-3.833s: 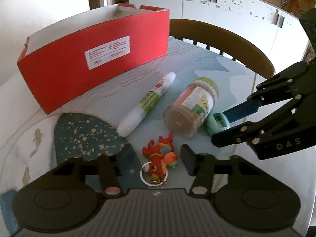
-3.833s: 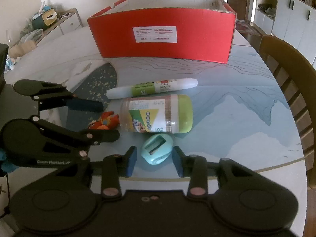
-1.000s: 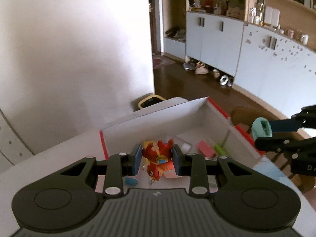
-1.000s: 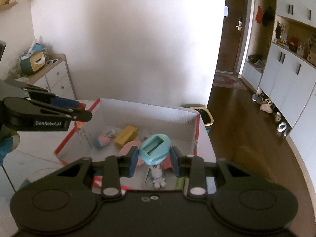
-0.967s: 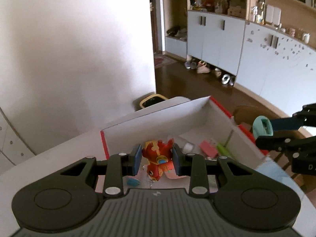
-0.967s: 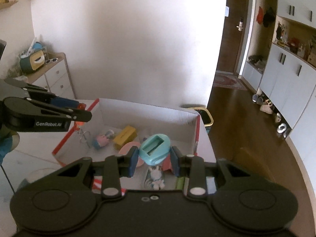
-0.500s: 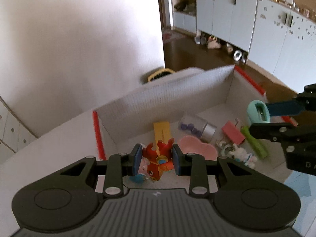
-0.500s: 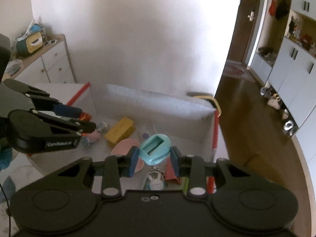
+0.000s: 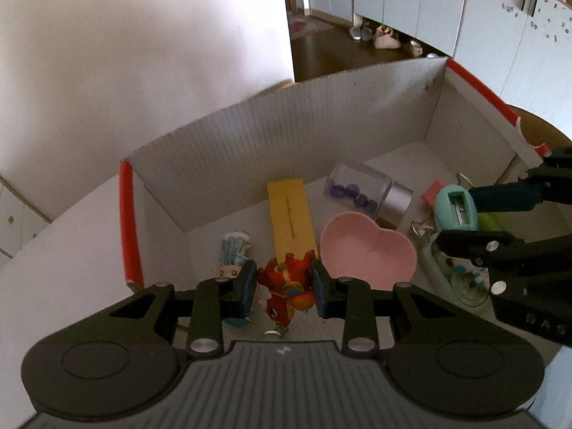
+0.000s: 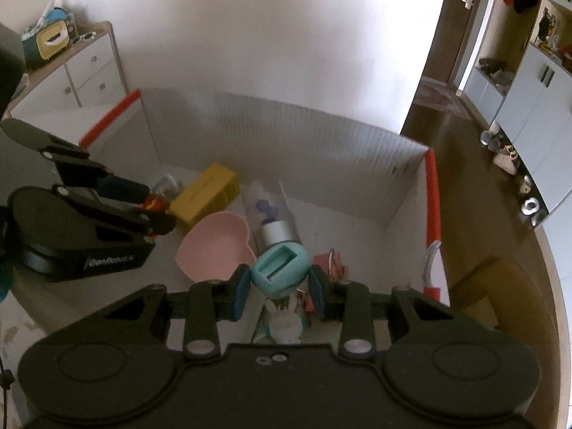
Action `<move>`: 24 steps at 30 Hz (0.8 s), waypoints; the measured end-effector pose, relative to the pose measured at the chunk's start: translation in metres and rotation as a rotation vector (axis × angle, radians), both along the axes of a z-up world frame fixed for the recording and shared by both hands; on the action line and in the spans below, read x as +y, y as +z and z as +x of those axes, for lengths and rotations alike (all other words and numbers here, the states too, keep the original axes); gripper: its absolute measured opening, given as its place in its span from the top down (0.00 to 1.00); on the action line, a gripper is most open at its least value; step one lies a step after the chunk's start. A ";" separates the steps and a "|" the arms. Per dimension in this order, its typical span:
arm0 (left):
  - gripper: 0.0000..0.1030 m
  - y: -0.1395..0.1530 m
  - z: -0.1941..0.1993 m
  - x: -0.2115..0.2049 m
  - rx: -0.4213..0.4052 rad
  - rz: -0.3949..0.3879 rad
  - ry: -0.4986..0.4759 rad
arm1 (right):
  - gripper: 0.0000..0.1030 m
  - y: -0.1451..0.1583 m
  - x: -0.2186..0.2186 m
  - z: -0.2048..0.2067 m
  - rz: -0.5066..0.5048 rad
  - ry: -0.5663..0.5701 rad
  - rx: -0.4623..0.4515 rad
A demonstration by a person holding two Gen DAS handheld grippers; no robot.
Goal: Organize rigid objects
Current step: 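Open both tools to release the fish keychain and sharpener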
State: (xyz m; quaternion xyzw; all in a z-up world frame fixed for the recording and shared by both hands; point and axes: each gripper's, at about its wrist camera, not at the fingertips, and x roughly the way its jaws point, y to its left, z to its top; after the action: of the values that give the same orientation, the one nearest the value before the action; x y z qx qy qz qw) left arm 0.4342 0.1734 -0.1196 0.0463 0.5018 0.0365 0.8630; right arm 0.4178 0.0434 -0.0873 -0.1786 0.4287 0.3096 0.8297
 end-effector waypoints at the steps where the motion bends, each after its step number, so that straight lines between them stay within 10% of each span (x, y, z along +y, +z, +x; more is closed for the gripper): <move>1: 0.69 -0.001 0.002 0.000 0.007 -0.005 -0.002 | 0.67 -0.002 0.001 0.001 -0.010 0.000 0.002; 22: 0.67 -0.028 0.026 -0.006 0.275 -0.008 -0.077 | 0.61 -0.019 0.007 0.010 -0.085 -0.019 0.032; 24: 0.49 -0.029 0.026 -0.007 0.276 -0.001 -0.075 | 0.59 -0.017 0.006 0.009 -0.075 -0.019 0.030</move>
State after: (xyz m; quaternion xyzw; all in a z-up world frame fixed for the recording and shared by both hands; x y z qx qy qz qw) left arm 0.4601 0.1661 -0.1484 0.0693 0.6138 -0.0028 0.7864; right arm 0.4271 0.0494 -0.1040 -0.2008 0.4539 0.2883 0.8188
